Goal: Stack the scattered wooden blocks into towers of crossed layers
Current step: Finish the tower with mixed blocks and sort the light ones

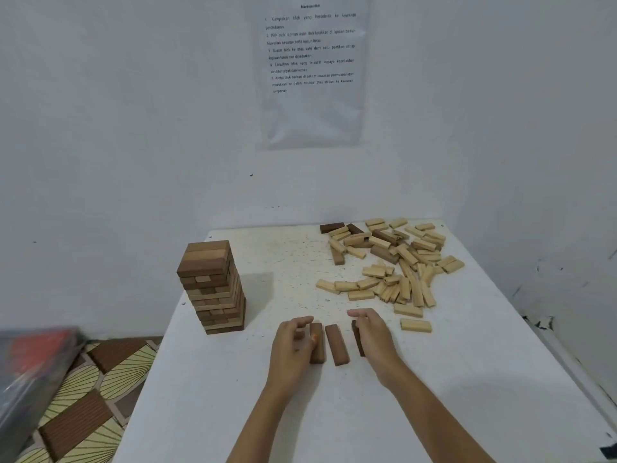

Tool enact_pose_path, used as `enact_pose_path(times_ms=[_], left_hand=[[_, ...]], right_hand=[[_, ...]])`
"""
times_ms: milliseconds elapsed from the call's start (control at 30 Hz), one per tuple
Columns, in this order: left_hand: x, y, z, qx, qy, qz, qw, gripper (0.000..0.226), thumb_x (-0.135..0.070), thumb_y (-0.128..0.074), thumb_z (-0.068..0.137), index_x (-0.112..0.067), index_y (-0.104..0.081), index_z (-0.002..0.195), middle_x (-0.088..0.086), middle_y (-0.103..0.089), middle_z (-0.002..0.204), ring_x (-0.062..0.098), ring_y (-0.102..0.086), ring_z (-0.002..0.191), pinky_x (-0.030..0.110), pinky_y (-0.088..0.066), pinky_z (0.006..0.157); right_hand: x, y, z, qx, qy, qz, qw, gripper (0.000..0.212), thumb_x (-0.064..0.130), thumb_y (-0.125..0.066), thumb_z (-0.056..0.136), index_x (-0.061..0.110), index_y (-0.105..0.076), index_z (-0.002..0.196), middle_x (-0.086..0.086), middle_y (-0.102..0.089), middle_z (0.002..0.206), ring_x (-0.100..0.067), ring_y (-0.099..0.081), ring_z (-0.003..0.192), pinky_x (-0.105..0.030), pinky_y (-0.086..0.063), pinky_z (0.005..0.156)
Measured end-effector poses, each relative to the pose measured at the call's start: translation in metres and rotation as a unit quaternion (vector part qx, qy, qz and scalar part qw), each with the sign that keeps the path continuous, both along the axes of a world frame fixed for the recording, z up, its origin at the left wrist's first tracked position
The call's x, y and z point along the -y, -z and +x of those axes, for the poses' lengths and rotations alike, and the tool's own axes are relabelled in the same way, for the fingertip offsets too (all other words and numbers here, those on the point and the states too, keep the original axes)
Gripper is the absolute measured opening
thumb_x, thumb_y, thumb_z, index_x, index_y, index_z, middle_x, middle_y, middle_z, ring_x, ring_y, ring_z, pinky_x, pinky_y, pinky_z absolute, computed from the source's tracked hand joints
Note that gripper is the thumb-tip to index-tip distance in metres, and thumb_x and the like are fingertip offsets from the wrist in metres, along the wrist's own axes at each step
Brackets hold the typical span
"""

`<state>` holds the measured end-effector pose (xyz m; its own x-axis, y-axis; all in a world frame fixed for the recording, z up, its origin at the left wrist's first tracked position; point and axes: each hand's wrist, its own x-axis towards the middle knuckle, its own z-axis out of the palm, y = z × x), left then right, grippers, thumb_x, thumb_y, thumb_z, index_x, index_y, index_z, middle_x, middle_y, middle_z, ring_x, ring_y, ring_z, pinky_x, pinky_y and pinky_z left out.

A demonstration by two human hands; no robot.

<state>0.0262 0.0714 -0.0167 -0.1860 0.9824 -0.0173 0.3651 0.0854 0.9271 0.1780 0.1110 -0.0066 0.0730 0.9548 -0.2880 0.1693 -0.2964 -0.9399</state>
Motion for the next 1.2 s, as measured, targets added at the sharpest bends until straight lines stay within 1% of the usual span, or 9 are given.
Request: enact_pose_path(times_ms=[133, 233, 333, 467, 600, 700, 900, 1033, 1200], left_hand=[[0.003, -0.002, -0.009, 0.015, 0.053, -0.008, 0.998, 0.039, -0.004, -0.052, 0.096, -0.03, -0.054, 0.126, -0.013, -0.05, 0.127, 0.003, -0.046, 0.119, 0.001, -0.037, 0.083], [0.002, -0.006, -0.021, -0.032, 0.088, -0.022, 0.995, 0.048, -0.023, -0.066, 0.091, -0.035, -0.049, 0.134, -0.021, -0.045, 0.134, 0.004, -0.034, 0.131, 0.013, -0.029, 0.104], [0.002, -0.009, -0.032, -0.126, 0.163, -0.051, 0.977, 0.082, -0.048, -0.075, 0.077, -0.047, -0.029, 0.145, -0.029, -0.025, 0.144, -0.004, -0.012, 0.136, 0.032, -0.009, 0.115], [-0.002, -0.002, -0.034, -0.163, 0.216, -0.035, 0.962, 0.094, -0.052, -0.08, 0.07, -0.054, -0.021, 0.143, -0.028, -0.018, 0.147, -0.008, 0.001, 0.14, 0.022, -0.006, 0.109], [-0.004, 0.005, -0.029, -0.147, 0.171, 0.019, 0.974, 0.087, -0.051, -0.085, 0.062, -0.056, -0.035, 0.133, -0.037, -0.036, 0.134, -0.027, -0.007, 0.128, 0.004, -0.004, 0.099], [-0.006, 0.006, -0.028, -0.154, 0.16, 0.035, 0.974, 0.089, -0.049, -0.087, 0.06, -0.053, -0.038, 0.133, -0.037, -0.043, 0.126, -0.021, -0.019, 0.126, 0.006, -0.008, 0.098], [-0.005, 0.008, -0.031, -0.19, 0.18, 0.029, 0.965, 0.085, -0.054, -0.084, 0.062, -0.059, -0.035, 0.131, -0.04, -0.026, 0.133, -0.028, -0.003, 0.126, 0.003, -0.002, 0.097], [-0.004, 0.015, -0.03, -0.2, 0.171, 0.049, 0.964, 0.077, -0.06, -0.077, 0.064, -0.058, -0.038, 0.129, -0.043, -0.026, 0.132, -0.019, -0.01, 0.135, 0.008, -0.005, 0.1], [-0.005, 0.018, -0.03, -0.201, 0.171, 0.051, 0.963, 0.082, -0.064, -0.078, 0.062, -0.054, -0.039, 0.134, -0.043, -0.022, 0.132, -0.023, -0.005, 0.132, 0.009, -0.005, 0.101]], right_hand=[[-0.002, 0.003, 0.013, 0.029, -0.075, 0.039, 0.996, 0.026, 0.013, -0.055, 0.096, 0.021, -0.057, 0.12, 0.001, -0.056, 0.095, -0.007, -0.054, 0.081, -0.006, -0.041, 0.056], [-0.003, 0.003, 0.023, 0.098, -0.106, 0.068, 0.987, 0.031, 0.014, -0.064, 0.091, 0.02, -0.061, 0.12, -0.001, -0.058, 0.109, -0.006, -0.055, 0.094, -0.008, -0.042, 0.07], [-0.005, -0.001, 0.042, 0.118, -0.184, 0.09, 0.972, 0.044, 0.013, -0.068, 0.087, 0.031, -0.055, 0.126, 0.005, -0.051, 0.126, -0.004, -0.049, 0.106, -0.01, -0.041, 0.081], [-0.01, -0.001, 0.06, 0.193, -0.362, 0.072, 0.909, 0.08, 0.026, -0.075, 0.081, 0.059, -0.031, 0.139, 0.016, -0.04, 0.133, -0.001, -0.043, 0.119, -0.017, -0.041, 0.096], [-0.014, 0.001, 0.056, 0.191, -0.365, 0.115, 0.904, 0.082, 0.026, -0.081, 0.075, 0.055, -0.035, 0.137, 0.021, -0.042, 0.13, 0.002, -0.043, 0.109, -0.011, -0.038, 0.086], [-0.015, 0.003, 0.052, 0.181, -0.359, 0.138, 0.905, 0.081, 0.03, -0.085, 0.071, 0.05, -0.041, 0.136, 0.021, -0.044, 0.126, -0.006, -0.044, 0.102, -0.005, -0.035, 0.084], [-0.011, 0.008, 0.052, 0.182, -0.358, 0.135, 0.906, 0.094, 0.036, -0.087, 0.066, 0.056, -0.031, 0.14, 0.034, -0.045, 0.127, -0.003, -0.04, 0.103, -0.007, -0.032, 0.085], [-0.009, 0.012, 0.051, 0.181, -0.355, 0.128, 0.908, 0.1, 0.039, -0.089, 0.061, 0.057, -0.03, 0.14, 0.041, -0.046, 0.124, -0.004, -0.039, 0.106, -0.017, -0.034, 0.097], [-0.006, 0.016, 0.046, 0.181, -0.298, 0.16, 0.924, 0.09, 0.041, -0.089, 0.061, 0.058, -0.038, 0.133, 0.027, -0.048, 0.121, 0.003, -0.041, 0.098, -0.015, -0.035, 0.089]])
